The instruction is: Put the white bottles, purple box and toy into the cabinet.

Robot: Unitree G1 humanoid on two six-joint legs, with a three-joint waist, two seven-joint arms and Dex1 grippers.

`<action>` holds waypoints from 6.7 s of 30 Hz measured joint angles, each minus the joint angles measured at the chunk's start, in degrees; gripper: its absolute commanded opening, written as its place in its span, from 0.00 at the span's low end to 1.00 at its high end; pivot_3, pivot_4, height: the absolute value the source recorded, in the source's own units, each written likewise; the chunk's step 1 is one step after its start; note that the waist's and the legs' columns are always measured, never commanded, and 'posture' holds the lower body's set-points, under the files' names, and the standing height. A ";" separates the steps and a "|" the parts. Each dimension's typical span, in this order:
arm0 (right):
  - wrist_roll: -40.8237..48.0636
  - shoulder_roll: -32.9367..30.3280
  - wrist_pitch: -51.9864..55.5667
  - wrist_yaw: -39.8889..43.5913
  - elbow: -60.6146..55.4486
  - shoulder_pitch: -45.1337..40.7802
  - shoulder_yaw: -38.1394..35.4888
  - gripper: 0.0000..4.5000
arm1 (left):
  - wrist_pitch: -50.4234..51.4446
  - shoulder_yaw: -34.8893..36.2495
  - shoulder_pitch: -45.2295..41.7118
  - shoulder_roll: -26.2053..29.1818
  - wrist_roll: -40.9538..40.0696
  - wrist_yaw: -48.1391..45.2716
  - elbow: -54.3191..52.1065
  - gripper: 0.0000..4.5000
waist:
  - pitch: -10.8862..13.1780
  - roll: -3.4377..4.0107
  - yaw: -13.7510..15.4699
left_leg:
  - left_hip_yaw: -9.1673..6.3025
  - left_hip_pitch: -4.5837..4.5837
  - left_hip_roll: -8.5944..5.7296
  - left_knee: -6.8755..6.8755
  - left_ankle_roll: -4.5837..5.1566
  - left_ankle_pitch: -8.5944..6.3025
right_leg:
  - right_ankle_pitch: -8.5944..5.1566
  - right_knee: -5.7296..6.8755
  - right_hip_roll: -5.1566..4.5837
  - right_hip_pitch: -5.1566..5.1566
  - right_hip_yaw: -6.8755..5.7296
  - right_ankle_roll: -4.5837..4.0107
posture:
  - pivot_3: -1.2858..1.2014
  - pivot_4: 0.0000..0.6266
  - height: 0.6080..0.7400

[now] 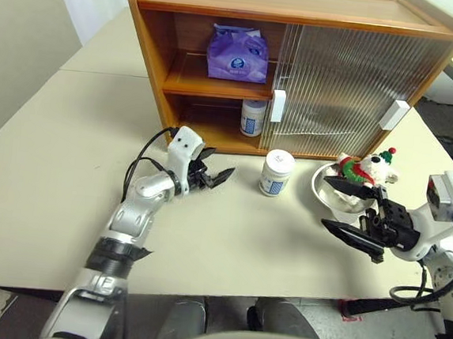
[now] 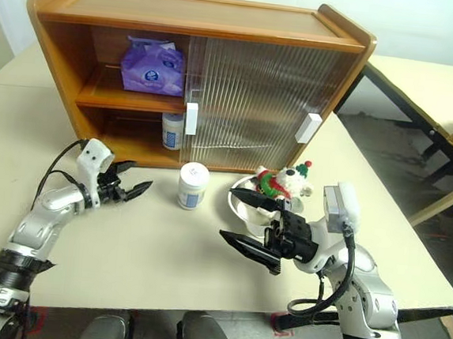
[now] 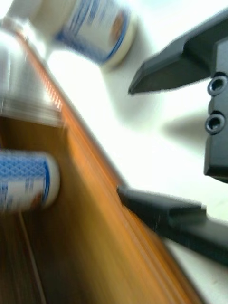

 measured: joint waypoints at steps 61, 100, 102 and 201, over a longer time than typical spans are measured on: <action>-4.50 -1.40 -0.33 -6.01 -0.25 1.16 0.21 1.00 | 0.65 8.09 -7.61 -12.11 5.66 29.72 9.10 0.70 | -0.04 0.53 -1.71 | 0.50 -0.12 -0.10 -0.24 0.01 -0.04 | -0.15 -0.03 -0.05 -0.13 0.06 0.93 | 0.44 0.04 1.00; -4.53 -0.92 -1.80 -5.01 0.82 1.68 0.24 1.00 | -10.15 9.73 -24.60 -17.56 6.99 38.97 39.70 1.00 | -0.06 0.52 -2.31 | 0.89 -0.03 -0.24 0.15 0.12 0.09 | 0.00 -0.04 0.02 0.09 -0.05 1.68 | 0.43 0.05 1.00; -4.52 -0.73 -1.76 -5.31 0.84 1.48 0.27 1.00 | -9.15 9.73 -22.31 -17.90 6.67 38.57 35.86 1.00 | -0.06 0.52 -2.32 | 0.91 -0.03 -0.25 0.14 0.11 0.09 | -0.01 -0.04 0.02 0.09 -0.05 1.69 | 0.43 0.05 1.00; -3.65 -1.50 -0.30 -4.28 6.14 -1.51 -3.41 1.00 | 14.68 -7.06 -22.15 -19.75 11.95 20.71 -6.94 0.01 | -0.15 1.03 -0.66 | 1.05 0.45 -0.17 0.21 0.46 0.41 | 0.45 -0.04 -0.02 0.50 -0.08 1.04 | 0.45 0.00 1.00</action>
